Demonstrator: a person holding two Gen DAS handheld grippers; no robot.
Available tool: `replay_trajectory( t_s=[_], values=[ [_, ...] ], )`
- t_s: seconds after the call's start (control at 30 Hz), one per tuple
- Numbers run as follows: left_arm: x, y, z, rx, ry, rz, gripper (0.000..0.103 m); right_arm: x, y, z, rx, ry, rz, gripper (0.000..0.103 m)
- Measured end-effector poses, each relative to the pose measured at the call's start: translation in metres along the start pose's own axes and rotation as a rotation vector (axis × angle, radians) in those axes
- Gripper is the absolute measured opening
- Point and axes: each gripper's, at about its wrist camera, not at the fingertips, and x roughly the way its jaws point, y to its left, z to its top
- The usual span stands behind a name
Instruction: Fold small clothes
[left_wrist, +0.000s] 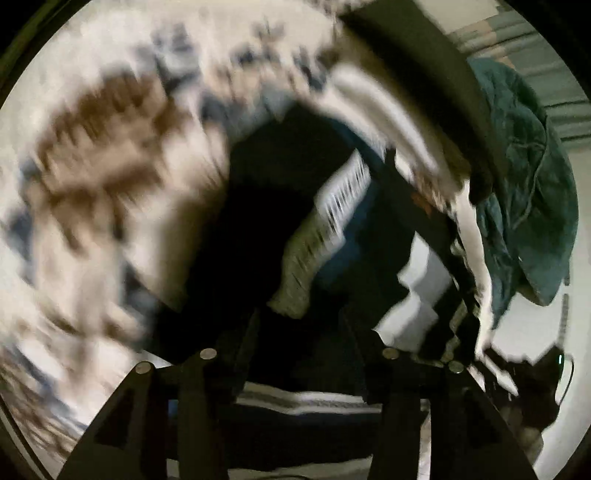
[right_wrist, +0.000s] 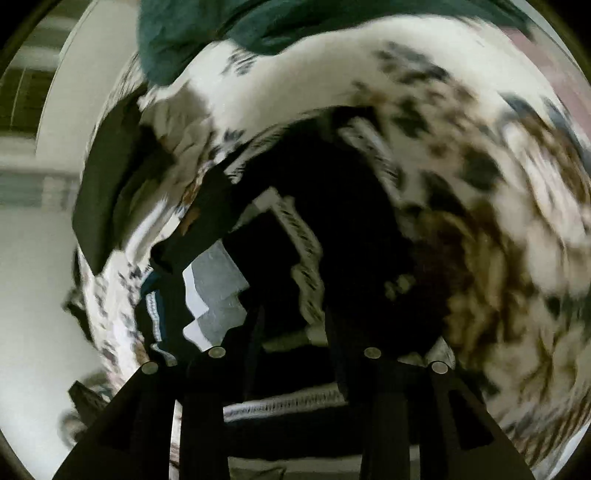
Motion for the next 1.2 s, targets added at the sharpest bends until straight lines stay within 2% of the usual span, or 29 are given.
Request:
replay_trajectory(
  t_s=[0.1,0.2,0.3,0.33,0.37,0.4,0.43,0.57,0.67,0.7,0.73,0.77,0.8,0.83,0.9,0.97,1.07,1.2],
  values=[
    [0.037,-0.005,-0.004,-0.067,0.046,-0.035,0.042,0.029,0.041,0.031,-0.162,0.022,-0.074,0.037],
    [0.060,-0.003,-0.003,-0.126,0.020,-0.011,0.039,0.065,0.089,0.053,-0.429,0.065,-0.175,0.052],
    [0.060,-0.006,-0.003,-0.101,-0.045,0.037,0.011,0.109,0.128,0.052,-0.696,0.177,-0.269,0.052],
    [0.058,-0.007,-0.003,-0.083,-0.058,0.045,0.009,0.120,0.136,0.048,-0.757,0.211,-0.296,0.042],
    [0.057,-0.007,-0.004,-0.074,-0.060,0.051,0.008,0.130,0.144,0.042,-0.831,0.236,-0.320,0.026],
    [0.057,-0.006,-0.004,-0.065,-0.057,0.053,0.008,0.135,0.149,0.038,-0.880,0.229,-0.356,0.003],
    [0.057,-0.005,-0.005,-0.058,-0.053,0.057,0.007,0.138,0.152,0.037,-0.915,0.212,-0.395,0.003],
    [0.056,0.003,-0.007,-0.025,-0.038,0.061,0.007,0.136,0.151,0.054,-0.819,0.154,-0.387,0.002],
    [0.048,0.009,-0.008,-0.027,0.001,0.030,0.011,0.136,0.149,0.058,-0.756,0.183,-0.371,0.006],
    [0.043,0.011,-0.008,-0.034,0.014,0.013,0.011,0.134,0.147,0.058,-0.738,0.199,-0.360,0.015],
    [0.035,0.012,-0.008,-0.035,0.019,-0.005,0.012,0.129,0.145,0.058,-0.719,0.203,-0.354,0.031],
    [0.024,0.012,-0.006,-0.019,0.012,-0.014,0.014,0.118,0.143,0.058,-0.699,0.179,-0.349,0.040],
    [0.015,0.012,-0.005,-0.002,-0.001,-0.002,0.028,0.107,0.140,0.056,-0.683,0.158,-0.336,0.050],
    [0.003,0.012,-0.001,0.022,-0.028,0.023,0.048,0.094,0.135,0.054,-0.661,0.138,-0.316,0.050],
    [-0.017,0.015,0.015,0.043,-0.102,0.020,0.061,0.069,0.121,0.048,-0.606,0.103,-0.296,0.050],
    [-0.024,0.021,0.042,0.039,-0.151,0.039,0.061,0.047,0.099,0.039,-0.538,0.070,-0.293,0.050],
    [-0.013,0.029,0.086,0.057,-0.167,0.082,0.061,0.023,0.060,0.028,-0.436,0.045,-0.310,0.050],
    [0.023,0.029,0.121,0.146,-0.110,0.162,0.061,0.001,0.011,0.015,-0.280,0.034,-0.319,0.050]
  ],
)
